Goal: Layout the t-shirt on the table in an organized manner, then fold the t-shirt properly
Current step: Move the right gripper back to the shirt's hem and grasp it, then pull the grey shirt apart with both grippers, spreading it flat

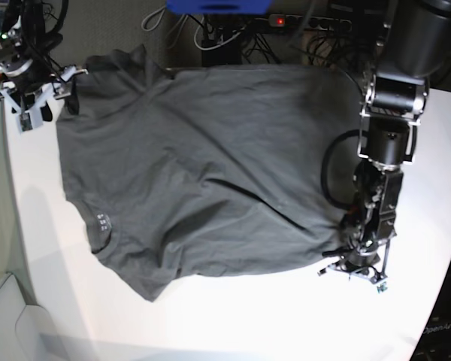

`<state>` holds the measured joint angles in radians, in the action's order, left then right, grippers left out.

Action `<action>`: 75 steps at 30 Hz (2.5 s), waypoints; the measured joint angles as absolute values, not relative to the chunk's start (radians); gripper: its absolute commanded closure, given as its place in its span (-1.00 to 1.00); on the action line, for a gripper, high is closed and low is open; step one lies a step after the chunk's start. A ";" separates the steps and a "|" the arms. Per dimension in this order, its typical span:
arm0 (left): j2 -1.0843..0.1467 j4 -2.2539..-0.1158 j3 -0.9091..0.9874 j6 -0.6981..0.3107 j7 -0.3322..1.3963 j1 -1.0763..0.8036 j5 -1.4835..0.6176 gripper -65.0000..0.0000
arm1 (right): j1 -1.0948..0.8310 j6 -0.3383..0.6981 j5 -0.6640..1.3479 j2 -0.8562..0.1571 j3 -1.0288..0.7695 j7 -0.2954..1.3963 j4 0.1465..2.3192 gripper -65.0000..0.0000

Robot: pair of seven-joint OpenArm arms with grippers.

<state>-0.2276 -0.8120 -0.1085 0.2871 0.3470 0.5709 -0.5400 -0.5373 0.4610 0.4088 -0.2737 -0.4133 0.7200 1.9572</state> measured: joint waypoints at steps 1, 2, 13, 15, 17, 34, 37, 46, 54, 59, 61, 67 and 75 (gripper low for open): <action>-0.242 -0.813 -0.109 0.287 0.365 0.566 -0.581 0.98 | -0.499 0.465 0.407 -0.273 -0.413 0.756 1.956 -0.08; -0.261 -0.811 -0.109 0.287 0.390 0.560 -0.620 0.98 | -0.446 0.481 0.400 -0.272 -0.413 0.804 1.954 -0.08; -0.429 -1.037 -0.112 0.293 0.435 0.302 -0.860 0.97 | 0.072 0.651 0.419 -0.267 -0.181 1.039 1.699 -0.07; -0.434 -1.090 -0.114 0.292 0.438 0.255 -0.869 0.97 | 0.125 0.649 0.402 -0.266 -0.110 1.044 1.604 -0.06; -0.440 -1.140 -0.111 0.292 0.430 0.212 -0.873 0.97 | 0.164 0.647 0.402 -0.260 -0.052 0.992 1.525 -0.06; -0.415 -1.206 -0.108 0.289 0.408 0.104 -0.877 0.98 | 0.358 0.651 0.445 -0.299 0.138 0.583 0.928 0.55; -0.399 -1.210 -0.107 0.292 0.408 0.108 -0.873 0.98 | 0.307 0.659 0.482 -0.333 0.128 0.540 0.937 0.95; -0.395 -1.211 -0.102 0.292 0.421 0.112 -0.877 0.98 | 0.210 0.687 0.542 -0.434 0.125 0.446 0.945 1.00; -0.398 -1.208 0.074 0.295 0.444 0.109 -0.873 0.98 | 0.204 0.695 0.529 -0.465 0.079 0.472 0.944 1.00; -0.387 -1.361 0.070 0.295 0.664 0.084 -0.876 0.98 | 0.228 0.680 0.481 -0.468 0.065 0.557 0.982 1.00; -0.385 -1.435 0.071 0.290 0.665 0.051 -0.877 0.97 | 0.220 0.665 0.467 -0.469 0.064 0.599 1.031 1.00; -0.368 -1.466 0.070 0.300 0.692 -0.081 -0.858 0.90 | 0.159 0.652 0.433 -0.448 -0.065 0.665 1.107 0.81; -0.272 -1.375 0.075 0.284 0.627 -0.017 -0.666 0.65 | 0.150 0.648 0.427 -0.420 -0.067 0.649 1.120 0.46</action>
<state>-0.2718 -1.3754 0.0750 0.2840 0.6266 -0.0174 -0.6662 0.1497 0.6483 0.4267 -0.4202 -0.0666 0.6491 1.1202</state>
